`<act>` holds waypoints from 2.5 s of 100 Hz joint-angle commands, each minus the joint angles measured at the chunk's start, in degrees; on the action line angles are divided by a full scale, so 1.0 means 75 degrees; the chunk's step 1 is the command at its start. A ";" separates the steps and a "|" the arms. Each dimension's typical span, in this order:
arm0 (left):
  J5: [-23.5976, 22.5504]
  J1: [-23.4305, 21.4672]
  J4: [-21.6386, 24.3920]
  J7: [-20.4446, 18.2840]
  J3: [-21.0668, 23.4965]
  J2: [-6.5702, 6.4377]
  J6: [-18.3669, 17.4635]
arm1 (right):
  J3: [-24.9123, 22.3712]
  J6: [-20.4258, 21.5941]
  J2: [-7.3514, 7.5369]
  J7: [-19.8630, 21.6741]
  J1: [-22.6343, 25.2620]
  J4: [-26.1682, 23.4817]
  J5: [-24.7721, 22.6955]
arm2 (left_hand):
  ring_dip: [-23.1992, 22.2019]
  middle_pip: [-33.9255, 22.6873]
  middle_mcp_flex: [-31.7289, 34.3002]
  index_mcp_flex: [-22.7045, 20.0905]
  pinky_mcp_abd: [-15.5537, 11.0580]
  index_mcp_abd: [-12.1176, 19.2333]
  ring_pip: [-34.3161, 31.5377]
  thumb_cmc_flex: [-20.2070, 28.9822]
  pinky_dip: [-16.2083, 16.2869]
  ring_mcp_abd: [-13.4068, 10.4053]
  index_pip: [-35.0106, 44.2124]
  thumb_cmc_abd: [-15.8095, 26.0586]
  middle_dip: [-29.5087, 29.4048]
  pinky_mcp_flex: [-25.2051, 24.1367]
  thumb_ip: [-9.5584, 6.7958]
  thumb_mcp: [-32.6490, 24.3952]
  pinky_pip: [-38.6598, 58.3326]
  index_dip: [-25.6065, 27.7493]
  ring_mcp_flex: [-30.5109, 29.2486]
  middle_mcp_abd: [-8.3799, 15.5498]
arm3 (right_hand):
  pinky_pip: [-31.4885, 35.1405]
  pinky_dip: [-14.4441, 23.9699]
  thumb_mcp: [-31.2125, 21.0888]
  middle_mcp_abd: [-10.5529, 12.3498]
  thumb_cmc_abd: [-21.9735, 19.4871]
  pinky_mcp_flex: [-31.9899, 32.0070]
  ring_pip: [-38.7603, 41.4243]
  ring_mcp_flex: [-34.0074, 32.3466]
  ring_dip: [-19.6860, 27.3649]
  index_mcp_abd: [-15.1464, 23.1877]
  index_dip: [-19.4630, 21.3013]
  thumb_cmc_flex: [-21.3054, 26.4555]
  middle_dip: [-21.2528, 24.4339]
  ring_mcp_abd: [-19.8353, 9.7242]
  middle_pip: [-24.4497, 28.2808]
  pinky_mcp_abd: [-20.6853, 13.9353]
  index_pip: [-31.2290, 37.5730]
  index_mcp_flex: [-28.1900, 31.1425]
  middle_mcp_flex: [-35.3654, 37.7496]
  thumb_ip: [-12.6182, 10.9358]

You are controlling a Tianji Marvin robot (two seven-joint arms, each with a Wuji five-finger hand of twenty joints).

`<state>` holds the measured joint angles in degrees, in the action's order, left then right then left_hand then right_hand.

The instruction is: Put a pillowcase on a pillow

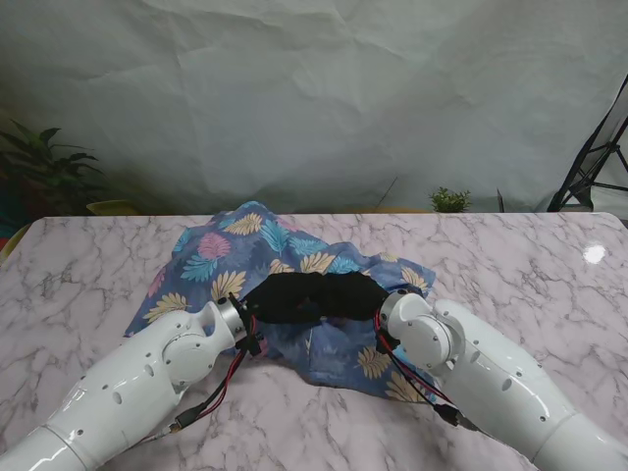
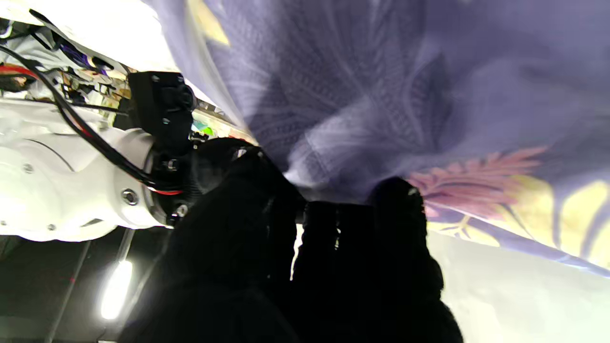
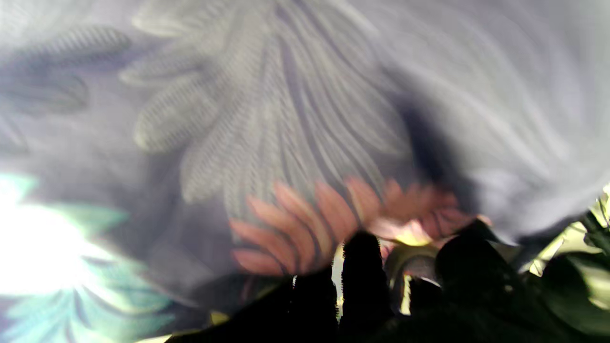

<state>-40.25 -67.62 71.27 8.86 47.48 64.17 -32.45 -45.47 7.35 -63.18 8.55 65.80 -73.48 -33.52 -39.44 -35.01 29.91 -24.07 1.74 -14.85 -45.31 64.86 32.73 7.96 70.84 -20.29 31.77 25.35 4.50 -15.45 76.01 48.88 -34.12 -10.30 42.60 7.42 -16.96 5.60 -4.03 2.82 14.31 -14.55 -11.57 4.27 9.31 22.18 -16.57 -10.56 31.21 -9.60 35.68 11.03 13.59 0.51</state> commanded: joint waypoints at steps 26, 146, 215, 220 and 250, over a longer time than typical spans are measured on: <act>0.0269 -0.0297 0.0149 0.0291 0.0277 0.0160 0.0222 | -0.1330 -0.0310 0.0384 0.1029 0.1092 -0.2057 -0.0485 | 0.0144 0.0531 -0.0763 0.0376 -0.0029 0.0043 0.0422 0.0540 0.0033 0.0436 -0.0446 0.0360 -0.0220 -0.0716 -0.0290 0.0810 -0.0440 -0.0230 0.0637 -0.0358 | 0.0599 0.0349 0.0023 -0.0172 0.0228 -0.0294 -0.0212 -0.0593 0.0088 0.0374 0.0099 -0.0154 0.0047 0.0202 -0.0049 0.0315 0.0193 0.0953 0.0837 0.0063; -0.0218 -0.0776 0.0943 -0.0778 0.1369 -0.0226 0.0849 | -0.0303 0.0019 0.0174 -0.0960 0.0585 -0.0360 -0.1641 | 0.0776 0.1954 -0.2576 0.0959 0.0534 0.0287 0.2070 0.0954 -0.0198 0.0886 -0.4219 0.2117 -0.0710 -0.2789 -0.0513 0.1893 -0.2457 -0.1679 0.2781 -0.0511 | 0.0463 0.0384 -0.0070 0.0098 0.0221 -0.0054 -0.0351 -0.0310 0.0104 0.0481 0.0327 -0.0061 -0.0056 -0.0085 -0.0105 -0.0050 0.0085 0.0669 0.0628 0.0062; -0.0804 -0.1674 0.1765 -0.0098 0.2119 -0.0189 0.1735 | -0.1297 -0.1012 0.0350 -0.0699 0.1717 -0.2223 -0.3197 | 0.1027 0.3013 -0.2813 0.1165 0.0627 0.0021 0.2705 -0.0278 -0.0208 0.1081 -0.5929 0.2634 -0.0704 -0.3326 -0.0519 0.2190 -0.3377 -0.1939 0.3461 -0.0655 | -0.1304 -0.0797 -0.0589 -0.0575 0.0504 -0.0005 -0.1118 0.0976 0.0613 -0.0286 -0.0233 -0.2373 0.0954 0.0314 -0.2239 0.0398 -0.1884 -0.0843 -0.0424 0.0281; -0.0960 -0.1816 0.1918 -0.0067 0.2305 -0.0206 0.1865 | -0.1510 -0.1093 0.0336 -0.0841 0.1951 -0.2473 -0.3318 | 0.1096 0.3135 -0.2842 0.1163 0.0662 0.0029 0.2845 -0.0420 -0.0249 0.1122 -0.6163 0.2658 -0.0692 -0.3400 -0.0502 0.2193 -0.3597 -0.2063 0.3550 -0.0628 | -0.1275 -0.0783 -0.0592 -0.0571 0.0437 -0.0023 -0.1095 0.0953 0.0602 -0.0304 -0.0192 -0.2386 0.0946 0.0329 -0.2226 0.0400 -0.1940 -0.0836 -0.0412 0.0290; -0.1971 -0.2835 0.2728 0.0235 0.3464 -0.0284 0.2912 | -0.2718 -0.0966 0.0197 -0.1868 0.3004 -0.3292 -0.3325 | 0.1804 0.3875 -0.3010 0.0948 0.0757 -0.0020 0.4210 -0.0827 -0.0982 0.1223 -0.7803 0.2914 -0.1130 -0.3836 -0.0454 0.2261 -0.5698 -0.2775 0.4099 -0.0357 | -0.0571 -0.0505 -0.0038 -0.0423 -0.0255 0.0049 -0.0656 0.0640 0.0355 -0.0144 0.0523 -0.2200 0.0460 0.0350 -0.1158 0.0476 -0.1816 -0.0585 -0.0381 0.0253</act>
<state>-55.16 -87.53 91.17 10.52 72.69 62.76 -11.39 -65.06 0.03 -61.78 -5.16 87.42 -97.38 -58.66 -27.40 -7.89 10.66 -17.61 7.50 -13.88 -16.98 59.57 27.29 15.99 14.66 -1.56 24.46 -1.90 2.22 0.20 37.35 29.26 -5.64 -14.05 37.16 2.49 -19.07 2.40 -2.95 1.96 8.50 -9.41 -8.84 2.91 12.29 7.17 -12.51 -8.36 20.85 -6.61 20.70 6.87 11.72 1.19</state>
